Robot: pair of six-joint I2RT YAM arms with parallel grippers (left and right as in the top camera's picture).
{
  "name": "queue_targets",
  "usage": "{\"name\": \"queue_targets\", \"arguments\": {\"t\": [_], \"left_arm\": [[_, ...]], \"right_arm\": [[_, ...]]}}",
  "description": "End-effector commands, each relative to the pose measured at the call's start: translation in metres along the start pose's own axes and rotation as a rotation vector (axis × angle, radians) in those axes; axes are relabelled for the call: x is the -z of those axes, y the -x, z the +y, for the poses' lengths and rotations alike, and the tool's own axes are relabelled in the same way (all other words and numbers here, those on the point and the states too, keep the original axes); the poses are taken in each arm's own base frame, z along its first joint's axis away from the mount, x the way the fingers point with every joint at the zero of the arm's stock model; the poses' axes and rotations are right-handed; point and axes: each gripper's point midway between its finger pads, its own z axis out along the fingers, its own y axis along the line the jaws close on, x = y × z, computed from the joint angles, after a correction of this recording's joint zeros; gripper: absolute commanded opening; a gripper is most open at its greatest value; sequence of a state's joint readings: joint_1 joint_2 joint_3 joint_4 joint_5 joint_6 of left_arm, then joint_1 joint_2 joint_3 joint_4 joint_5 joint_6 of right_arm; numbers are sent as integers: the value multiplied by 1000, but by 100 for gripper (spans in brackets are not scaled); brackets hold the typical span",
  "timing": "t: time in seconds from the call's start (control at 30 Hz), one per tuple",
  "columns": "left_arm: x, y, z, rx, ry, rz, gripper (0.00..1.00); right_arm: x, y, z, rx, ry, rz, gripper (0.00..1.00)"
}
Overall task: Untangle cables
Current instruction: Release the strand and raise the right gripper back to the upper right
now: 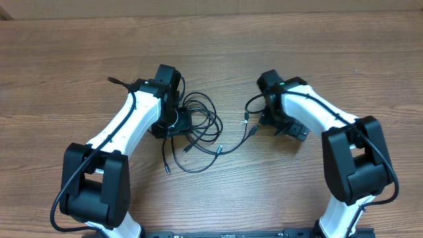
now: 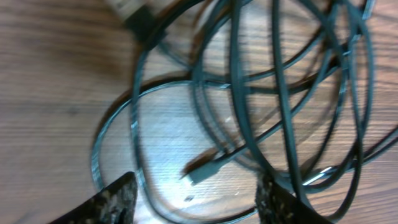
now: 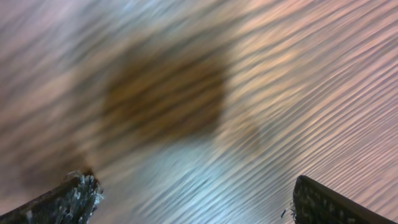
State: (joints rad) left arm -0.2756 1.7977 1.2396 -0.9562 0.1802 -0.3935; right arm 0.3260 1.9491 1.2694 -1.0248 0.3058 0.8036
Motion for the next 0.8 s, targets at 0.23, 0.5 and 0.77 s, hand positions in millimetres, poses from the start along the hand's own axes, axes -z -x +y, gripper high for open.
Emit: {"name": "queue_targets", "arguments": {"t": [0.23,0.5,0.77], "left_arm": [[-27,-23,7,12,1,63,55],[-26,-12,-30,-13,-205,31,16],[11,24,-111,-172,-649,-107,30]], "right_arm": [[-15,33,-47,-182,-29,34,100],[-17,30,-36,-218,64,107,100],[-16,55,-16,-248,153,16,100]]}}
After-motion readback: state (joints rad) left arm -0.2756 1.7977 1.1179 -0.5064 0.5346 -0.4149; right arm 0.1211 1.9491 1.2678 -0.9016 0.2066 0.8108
